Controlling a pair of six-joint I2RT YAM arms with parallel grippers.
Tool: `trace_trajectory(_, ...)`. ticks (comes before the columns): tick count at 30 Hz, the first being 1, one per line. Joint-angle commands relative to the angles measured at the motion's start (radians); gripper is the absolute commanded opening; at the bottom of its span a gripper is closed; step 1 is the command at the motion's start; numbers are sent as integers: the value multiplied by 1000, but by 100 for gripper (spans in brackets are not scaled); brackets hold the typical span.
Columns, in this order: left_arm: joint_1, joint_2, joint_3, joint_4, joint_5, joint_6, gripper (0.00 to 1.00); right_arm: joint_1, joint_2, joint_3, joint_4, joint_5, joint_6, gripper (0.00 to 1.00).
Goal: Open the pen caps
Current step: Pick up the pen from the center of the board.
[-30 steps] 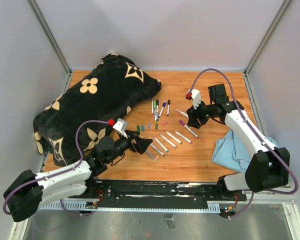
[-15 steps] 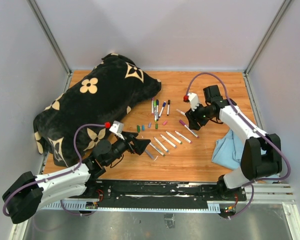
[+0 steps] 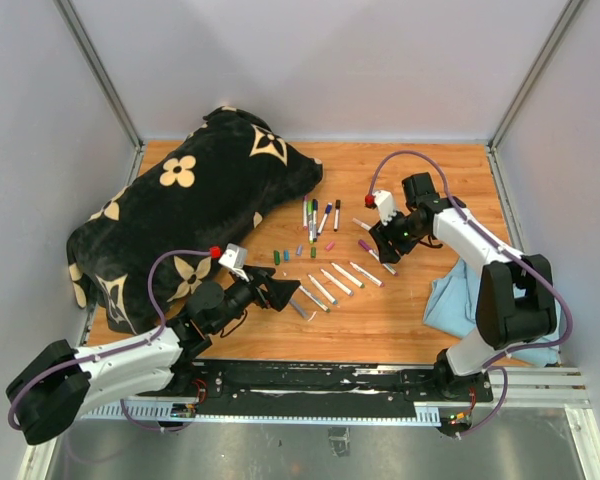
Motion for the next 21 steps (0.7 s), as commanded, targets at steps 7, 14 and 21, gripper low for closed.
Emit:
trace_trajectory(7, -2, 9, -5, 43, -16, -7, 99, -5, 35, 23, -20, 18, 22, 57)
trace_trajectory(14, -2, 9, -4, 41, -22, -9, 99, -3, 43, 25, -19, 22, 27, 57)
trace_trajectory(21, -2, 15, -1, 40, -22, -10, 99, -1, 59, 29, -15, 30, 36, 57)
